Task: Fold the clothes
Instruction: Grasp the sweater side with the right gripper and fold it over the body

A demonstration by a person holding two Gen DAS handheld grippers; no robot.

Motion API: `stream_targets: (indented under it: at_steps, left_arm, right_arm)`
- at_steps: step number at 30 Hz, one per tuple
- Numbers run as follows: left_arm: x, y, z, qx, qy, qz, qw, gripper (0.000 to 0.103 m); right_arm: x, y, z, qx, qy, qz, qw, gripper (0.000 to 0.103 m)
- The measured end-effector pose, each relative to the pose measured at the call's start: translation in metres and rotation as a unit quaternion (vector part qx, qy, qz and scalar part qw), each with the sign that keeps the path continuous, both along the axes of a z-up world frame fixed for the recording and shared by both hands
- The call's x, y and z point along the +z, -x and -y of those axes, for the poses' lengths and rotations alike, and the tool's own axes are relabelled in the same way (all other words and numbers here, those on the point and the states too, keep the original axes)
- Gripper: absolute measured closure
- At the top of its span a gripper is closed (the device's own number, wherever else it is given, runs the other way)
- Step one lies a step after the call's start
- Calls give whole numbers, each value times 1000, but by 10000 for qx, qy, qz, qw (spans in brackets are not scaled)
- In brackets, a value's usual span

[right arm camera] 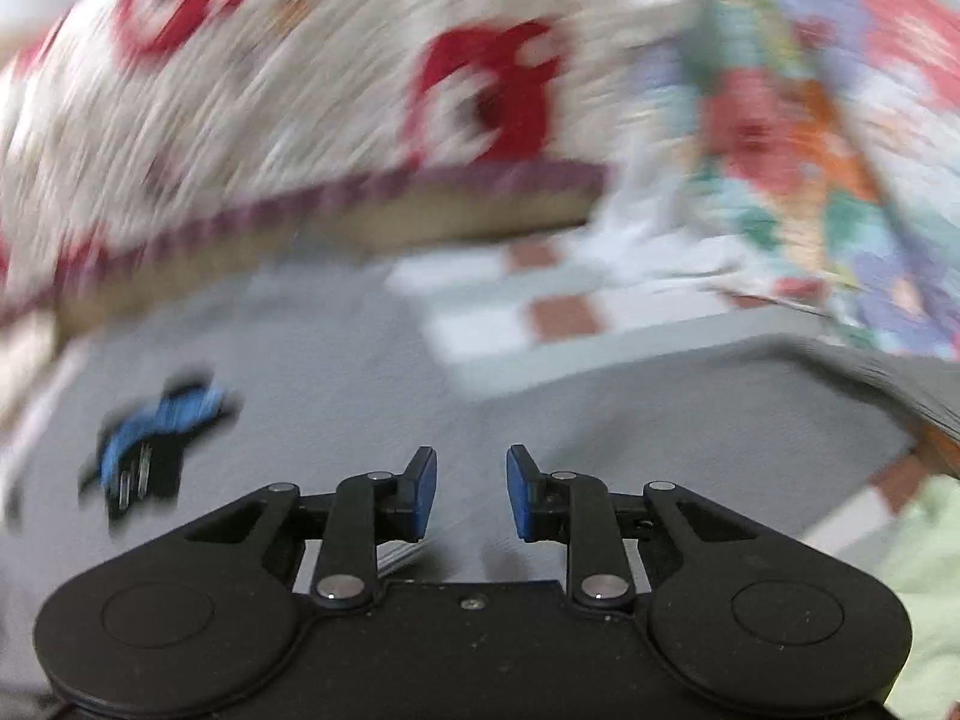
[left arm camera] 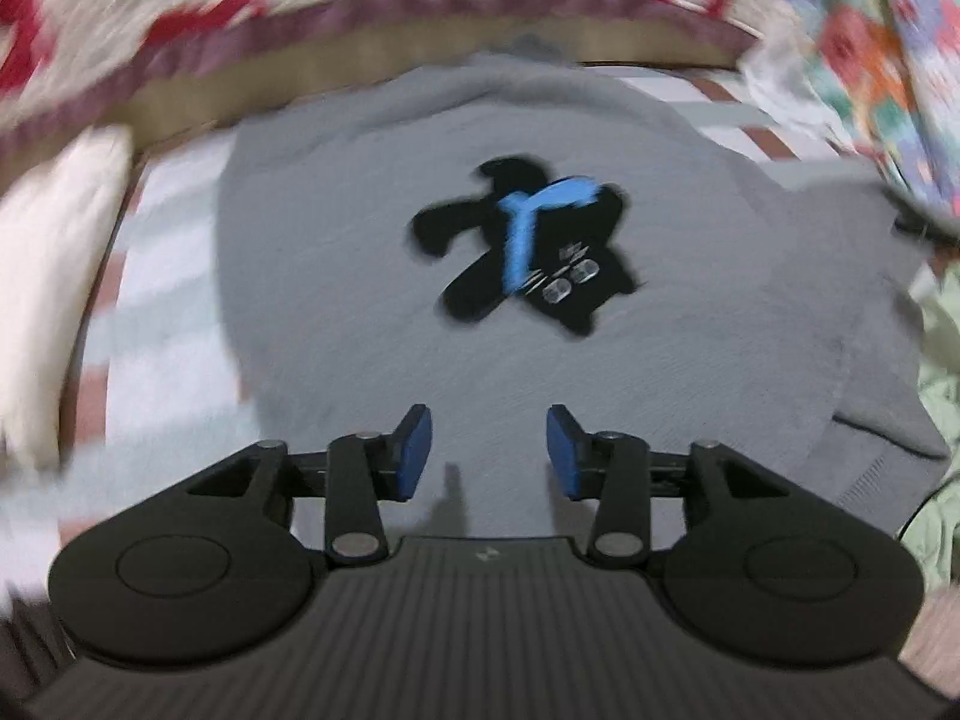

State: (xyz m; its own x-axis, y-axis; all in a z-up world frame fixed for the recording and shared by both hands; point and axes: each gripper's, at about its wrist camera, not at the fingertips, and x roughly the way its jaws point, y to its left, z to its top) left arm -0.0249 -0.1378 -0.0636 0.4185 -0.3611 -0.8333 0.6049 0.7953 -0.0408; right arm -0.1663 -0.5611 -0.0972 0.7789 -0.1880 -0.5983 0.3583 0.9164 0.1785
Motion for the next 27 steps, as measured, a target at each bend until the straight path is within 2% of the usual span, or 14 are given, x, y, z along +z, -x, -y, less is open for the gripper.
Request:
stream_targets:
  at_steps: [2,5,8,11,14,17,20,22,24,25,26,27]
  left_arm:
    - [10,-7,32,-428,264,-84,9987,58]
    - [16,-9,89,-1162,507,-102,9919,57]
    - [1,-1,143,-1743,402,-117,9838,57]
    - [-19,7,178,-2023,270,-273,9786,57]
    - [-31,12,194,-2137,316,-358,9757,57]
    - [-39,14,200,-2087,303,-418,9766,57]
    - [-45,14,199,-1995,176,-390,9790,57]
    - [-47,14,194,-1909,96,-345,9810,57]
    - [-48,13,186,-1786,62,-307,9834,57]
    - [-47,11,181,-1710,78,-305,9848,57]
    - [-47,10,177,-1633,100,-306,9860,57]
    - [-46,9,172,-1561,131,-313,9872,57]
  right_arm:
    - [8,12,45,-383,-82,-133,9991,68]
    - [8,21,112,-785,-337,-538,9949,66]
    - [-2,28,157,-975,-396,-841,9909,62]
    - [-14,24,173,-822,559,-1366,9856,58]
    - [-29,21,179,-584,1553,-1779,9700,55]
    - [-45,16,184,-250,2142,-2103,9536,47]
    - [-66,3,185,-112,2924,-2574,9209,47]
    - [-78,-6,192,-170,3227,-2777,9047,47]
    - [-78,-9,199,-266,3239,-2837,9021,54]
    - [-76,-11,202,-340,3202,-2798,9045,79]
    - [-73,-13,204,-421,3161,-2748,9071,90]
    - [-69,-14,206,-485,3067,-2674,9122,90]
